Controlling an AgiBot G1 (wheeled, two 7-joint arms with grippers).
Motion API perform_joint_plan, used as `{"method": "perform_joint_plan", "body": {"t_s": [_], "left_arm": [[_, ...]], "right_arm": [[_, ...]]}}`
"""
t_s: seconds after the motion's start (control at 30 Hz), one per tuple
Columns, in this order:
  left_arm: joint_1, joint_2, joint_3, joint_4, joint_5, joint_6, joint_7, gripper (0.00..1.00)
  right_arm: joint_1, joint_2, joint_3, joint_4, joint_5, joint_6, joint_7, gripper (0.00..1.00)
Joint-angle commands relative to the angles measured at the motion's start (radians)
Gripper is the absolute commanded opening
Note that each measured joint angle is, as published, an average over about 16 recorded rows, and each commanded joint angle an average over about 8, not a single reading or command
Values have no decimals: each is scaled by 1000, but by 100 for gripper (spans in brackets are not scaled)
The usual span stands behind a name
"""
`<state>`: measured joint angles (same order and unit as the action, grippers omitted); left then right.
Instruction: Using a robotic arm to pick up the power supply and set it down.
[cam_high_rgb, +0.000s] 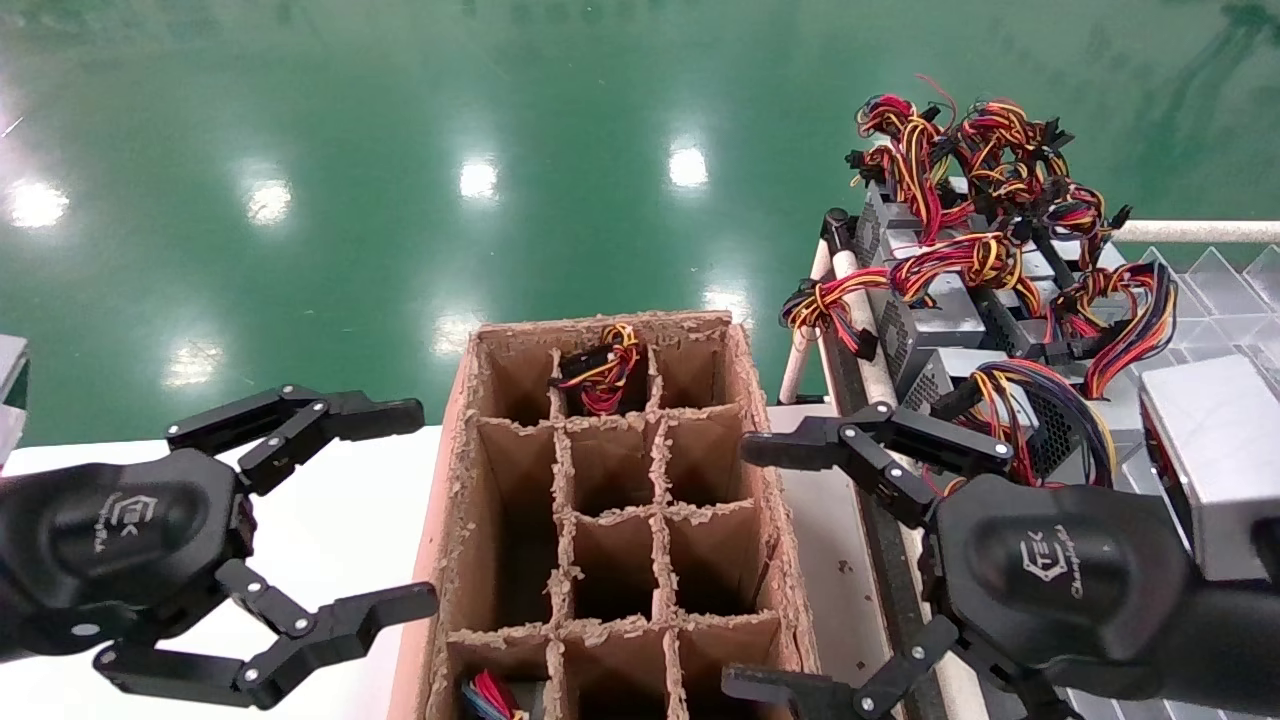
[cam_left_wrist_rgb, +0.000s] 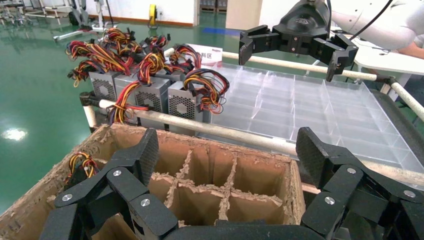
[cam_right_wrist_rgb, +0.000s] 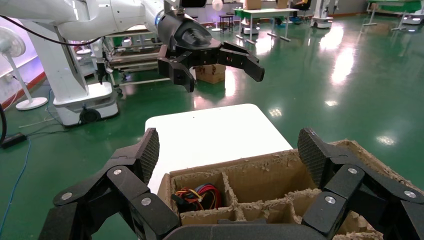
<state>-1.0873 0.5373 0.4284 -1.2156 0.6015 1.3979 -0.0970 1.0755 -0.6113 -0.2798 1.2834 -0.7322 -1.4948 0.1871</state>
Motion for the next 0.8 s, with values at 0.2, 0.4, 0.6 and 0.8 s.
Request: {"method": "perform_joint_plan", "body": {"t_s": [0.2,0.4,0.6,0.8], "left_arm": [[0,0,0,0,0,0,0,100],[0,0,0,0,0,0,0,100],[0,0,0,0,0,0,0,100],[0,0,0,0,0,0,0,100]], "right_arm": [[0,0,0,0,0,0,0,100],[0,0,0,0,0,0,0,100],[0,0,0,0,0,0,0,100],[0,0,0,0,0,0,0,100]]}}
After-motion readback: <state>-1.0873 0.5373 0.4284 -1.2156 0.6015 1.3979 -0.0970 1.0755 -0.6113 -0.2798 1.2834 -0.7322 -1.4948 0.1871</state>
